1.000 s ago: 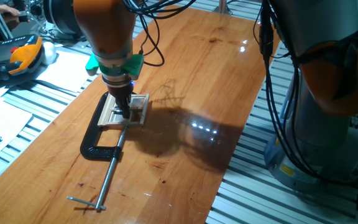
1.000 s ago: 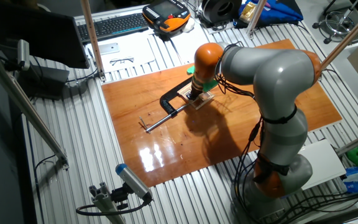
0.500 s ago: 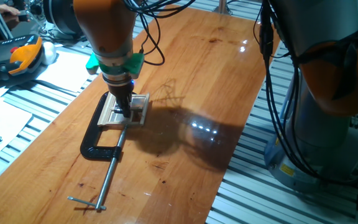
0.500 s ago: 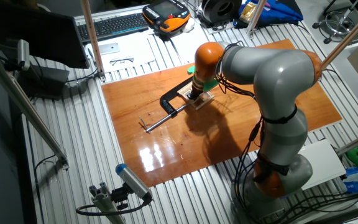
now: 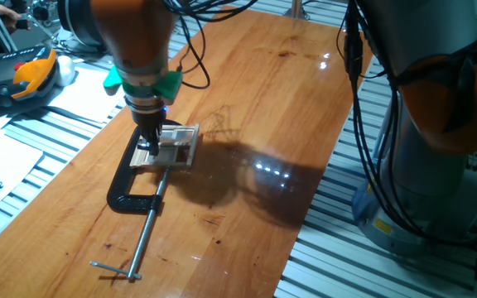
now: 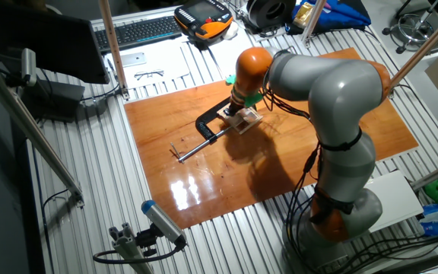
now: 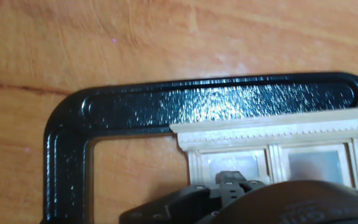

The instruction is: Close a sliding window

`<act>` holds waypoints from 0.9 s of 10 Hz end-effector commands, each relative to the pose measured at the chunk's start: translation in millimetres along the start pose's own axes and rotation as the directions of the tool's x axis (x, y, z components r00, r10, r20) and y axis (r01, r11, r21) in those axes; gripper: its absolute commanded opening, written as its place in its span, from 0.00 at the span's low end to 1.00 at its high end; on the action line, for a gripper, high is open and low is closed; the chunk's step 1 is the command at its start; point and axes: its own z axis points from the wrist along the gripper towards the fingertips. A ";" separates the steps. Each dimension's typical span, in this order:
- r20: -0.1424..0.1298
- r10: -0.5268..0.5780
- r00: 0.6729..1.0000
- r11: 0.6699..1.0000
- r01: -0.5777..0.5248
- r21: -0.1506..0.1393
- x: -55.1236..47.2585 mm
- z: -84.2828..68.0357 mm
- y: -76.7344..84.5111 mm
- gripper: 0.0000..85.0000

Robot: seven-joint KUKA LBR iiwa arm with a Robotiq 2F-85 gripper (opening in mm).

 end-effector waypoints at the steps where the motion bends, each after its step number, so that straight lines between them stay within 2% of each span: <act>1: 0.038 -0.002 0.999 1.000 0.002 -0.001 -1.4 1.7 0.6 0.00; 5: 0.062 -0.002 0.998 1.000 0.002 -0.001 -9.0 -0.2 -0.8 0.00; 9: 0.066 0.000 0.998 1.000 0.000 -0.003 -11.6 3.3 1.0 0.00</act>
